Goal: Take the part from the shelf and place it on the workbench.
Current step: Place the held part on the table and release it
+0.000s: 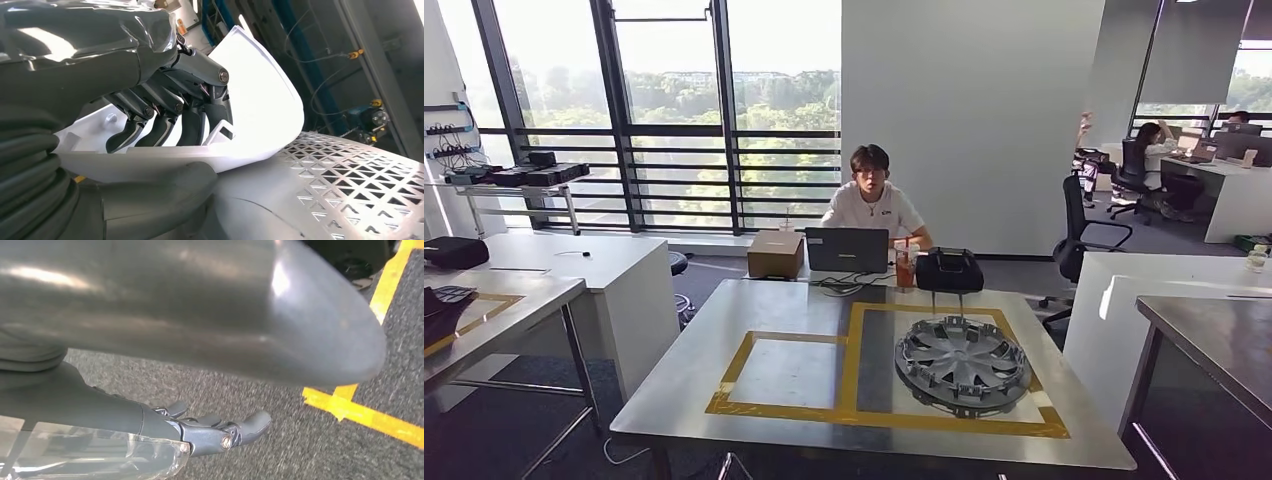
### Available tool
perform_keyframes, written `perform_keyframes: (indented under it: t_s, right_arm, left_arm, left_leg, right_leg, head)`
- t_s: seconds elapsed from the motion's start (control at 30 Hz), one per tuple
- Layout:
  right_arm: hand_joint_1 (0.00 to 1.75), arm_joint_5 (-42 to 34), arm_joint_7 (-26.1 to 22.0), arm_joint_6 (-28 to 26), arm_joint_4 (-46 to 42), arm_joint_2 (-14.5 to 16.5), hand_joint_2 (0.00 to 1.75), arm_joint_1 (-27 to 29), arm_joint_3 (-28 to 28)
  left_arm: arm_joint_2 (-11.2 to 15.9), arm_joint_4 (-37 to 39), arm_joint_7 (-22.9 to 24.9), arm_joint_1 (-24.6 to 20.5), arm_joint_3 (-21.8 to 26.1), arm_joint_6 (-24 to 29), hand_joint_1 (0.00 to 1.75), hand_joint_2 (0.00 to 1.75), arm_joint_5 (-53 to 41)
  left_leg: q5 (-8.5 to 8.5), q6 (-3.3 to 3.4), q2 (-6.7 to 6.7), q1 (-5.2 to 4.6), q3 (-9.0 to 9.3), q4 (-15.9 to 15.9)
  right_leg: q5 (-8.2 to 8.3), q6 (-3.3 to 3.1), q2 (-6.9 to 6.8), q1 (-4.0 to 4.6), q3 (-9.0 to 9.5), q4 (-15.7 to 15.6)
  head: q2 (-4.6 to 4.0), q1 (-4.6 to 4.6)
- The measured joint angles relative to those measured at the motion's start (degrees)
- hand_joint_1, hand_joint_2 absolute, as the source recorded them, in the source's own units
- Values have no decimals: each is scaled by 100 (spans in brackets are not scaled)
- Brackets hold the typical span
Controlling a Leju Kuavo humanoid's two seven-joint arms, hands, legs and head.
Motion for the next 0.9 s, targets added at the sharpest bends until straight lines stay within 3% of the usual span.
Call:
perform_keyframes:
  t_s: [0.03, 0.1, 0.13, 0.17, 0.2, 0.27, 0.33, 0.4, 0.5, 0.53, 0.6, 0.63, 0.67, 0.7, 0.73, 0.8, 0.83, 0.9]
  right_arm:
    - [0, 0, -4, 10, -1, -2, 0, 0, 4]
    - [0, 0, -8, 23, -2, -9, 0, 3, 6]
    - [0, 0, -8, 26, -2, -13, 0, 6, 5]
    - [0, 0, -8, 27, -2, -16, 0, 9, 5]
    - [0, 0, -8, 28, -2, -18, 0, 9, 5]
    - [0, 0, -8, 29, -2, -26, 0, 7, 5]
    - [0, 0, -8, 29, -2, -37, 0, 4, 7]
    - [0, 0, -8, 30, -2, -40, 0, 5, 6]
    - [0, 0, -7, 31, -9, -25, 0, 8, 5]
    - [0, 0, -6, 32, -19, -16, 0, 8, 5]
    - [0, 0, -5, 38, -46, 0, 0, 9, 4]
    - [0, 0, -5, 42, -57, 11, 0, 10, 5]
    - [0, 0, -6, 45, -65, 21, 0, 12, 5]
    - [0, 0, -7, 46, -68, 27, 0, 15, 5]
    - [0, 0, -9, 44, -68, 32, 0, 17, 8]
    - [0, 0, -18, 29, -66, 42, 0, 12, 15]
    - [0, 0, -30, 12, -64, 45, 0, 3, 20]
    - [0, 0, -69, -21, -61, 45, 0, -7, 27]
  left_arm:
    - [-3, -6, -1, 5, 4, -3, 161, 175, -2]
    - [-13, -9, -3, 16, 7, -8, 161, 175, -8]
    - [-17, -10, -3, 24, 8, -9, 161, 175, -14]
    - [-21, -10, -3, 29, 8, -9, 161, 175, -19]
    - [-23, -10, -2, 32, 9, -10, 161, 175, -22]
    - [-28, -13, -2, 31, 13, -10, 161, 175, -26]
    - [-28, -20, -2, 30, 22, -10, 161, 175, -30]
    - [-28, -29, -2, 28, 34, -10, 161, 175, -33]
    - [-28, -49, 8, 21, 44, -10, 161, 175, -35]
    - [-28, -57, 19, 18, 46, -10, 161, 175, -36]
    - [-25, -66, 42, 20, 46, -9, 161, 175, -37]
    - [-23, -67, 52, 25, 46, -8, 161, 175, -39]
    - [-22, -69, 61, 29, 46, -8, 161, 175, -41]
    - [-22, -74, 69, 30, 47, -7, 161, 175, -45]
    - [-22, -81, 78, 29, 49, -7, 161, 175, -51]
    - [-21, -96, 89, 23, 56, -2, 161, 175, -69]
    - [-21, -106, 94, 20, 61, 2, 161, 175, -78]
    - [-17, -131, 105, 16, 75, 8, 161, 175, -88]
  left_leg:
    - [1, 40, 3, 6, 33, -31]
    - [-27, 93, 2, -23, 51, -39]
    - [-43, 105, -5, -35, 60, -38]
    - [-60, 110, -14, -45, 77, -37]
    - [-80, 106, -24, -50, 105, -36]
    - [-135, 75, -38, -60, 180, -31]
    - [-214, 23, -46, -90, 231, -5]
    - [-272, -32, -49, -99, 248, 11]
    - [-407, -126, -36, -63, 184, 190]
    - [-532, -161, -28, -45, 58, 451]
    - [-843, -221, -15, -1, -379, 1248]
    - [-937, -241, -11, 17, -608, 1608]
    - [-924, -251, -9, 29, -755, 1785]
    - [-782, -249, -7, 35, -782, 1721]
    - [-541, -234, -6, 36, -689, 1430]
    - [-78, -167, 2, 13, -348, 610]
    - [17, -128, 8, -9, -206, 313]
    - [-20, -55, 12, -57, -94, 77]
  right_leg:
    - [-113, -14, -2, 0, -158, 288]
    - [-382, -39, -2, 6, -641, 1111]
    - [-443, -29, -2, 8, -848, 1420]
    - [-413, -2, -2, 8, -957, 1529]
    - [-285, 35, -2, 7, -935, 1385]
    - [112, 92, -6, 10, -596, 568]
    - [362, 39, -6, 23, -280, -79]
    - [384, -68, -3, 51, -198, -199]
    - [360, -182, 0, 19, -139, -220]
    - [344, -216, 1, 1, -109, -227]
    - [293, -258, 2, 6, -60, -227]
    - [265, -261, 3, 9, -33, -227]
    - [233, -255, 6, 11, 2, -226]
    - [197, -245, 11, 11, 51, -226]
    - [156, -231, 17, 12, 113, -227]
    - [71, -192, 28, 21, 214, -234]
    - [35, -163, 32, 26, 239, -246]
    - [15, -80, 29, 35, 277, -260]
  head:
    - [0, 10]
    - [0, 22]
    - [0, 28]
    - [0, 31]
    - [1, 36]
    - [1, 47]
    - [0, 48]
    - [-1, 37]
    - [0, 27]
    - [0, 21]
    - [-1, 5]
    - [-1, 3]
    - [-1, -1]
    - [-1, -5]
    - [-1, -8]
    - [-2, -11]
    - [-3, -14]
    - [-3, -10]
